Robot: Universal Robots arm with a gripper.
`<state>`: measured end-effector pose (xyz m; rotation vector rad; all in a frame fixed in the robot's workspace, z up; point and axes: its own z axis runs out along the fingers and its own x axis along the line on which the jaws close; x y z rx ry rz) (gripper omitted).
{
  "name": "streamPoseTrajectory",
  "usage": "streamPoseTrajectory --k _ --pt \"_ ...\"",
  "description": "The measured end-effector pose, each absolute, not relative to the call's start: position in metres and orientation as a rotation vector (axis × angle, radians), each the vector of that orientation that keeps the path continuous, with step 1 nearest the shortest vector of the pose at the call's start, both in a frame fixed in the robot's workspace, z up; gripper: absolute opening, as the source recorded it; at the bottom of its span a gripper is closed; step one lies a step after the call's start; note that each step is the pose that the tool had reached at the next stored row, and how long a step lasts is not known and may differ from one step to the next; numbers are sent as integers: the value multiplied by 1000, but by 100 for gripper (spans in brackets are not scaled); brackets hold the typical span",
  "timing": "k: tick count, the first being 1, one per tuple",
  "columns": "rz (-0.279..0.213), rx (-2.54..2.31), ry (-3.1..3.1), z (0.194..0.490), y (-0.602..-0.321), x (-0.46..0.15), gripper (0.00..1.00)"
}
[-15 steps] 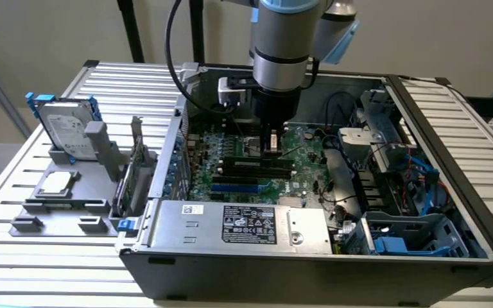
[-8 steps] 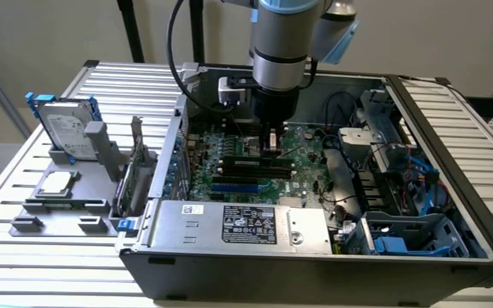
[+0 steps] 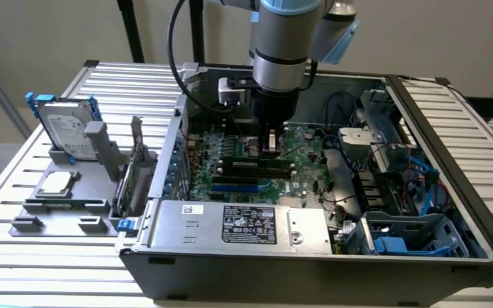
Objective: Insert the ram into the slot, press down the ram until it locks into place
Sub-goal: 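Insert the ram into the slot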
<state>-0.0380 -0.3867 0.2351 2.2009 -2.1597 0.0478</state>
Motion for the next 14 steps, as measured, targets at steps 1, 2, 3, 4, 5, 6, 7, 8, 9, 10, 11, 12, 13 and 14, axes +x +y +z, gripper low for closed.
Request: streamPoseTrajectory --k 1,2,3,4,5,6,7,8,9,10,11,12,13,14 --pt "48 2201 -2159 235 -387 -38 13" --pt "48 2201 -2160 235 -387 -38 13" --pt "48 2201 -2160 235 -387 -38 13" --pt "48 2201 -2159 235 -387 -38 13" --pt "48 2201 -2159 235 -387 -38 13" --pt "48 2201 -2160 235 -387 -38 13" --pt "48 2201 -2160 235 -387 -38 13" --pt "48 2201 -2160 235 -387 -38 13" --pt "48 2201 -2160 235 -387 -38 13" --pt "48 2201 -2160 235 -387 -38 13" --pt "48 2201 -2159 235 -387 -38 13" --pt "48 2201 -2159 235 -387 -38 13" --pt "48 2201 -2160 235 -387 -38 13" --pt "48 2201 -2159 235 -387 -38 13"
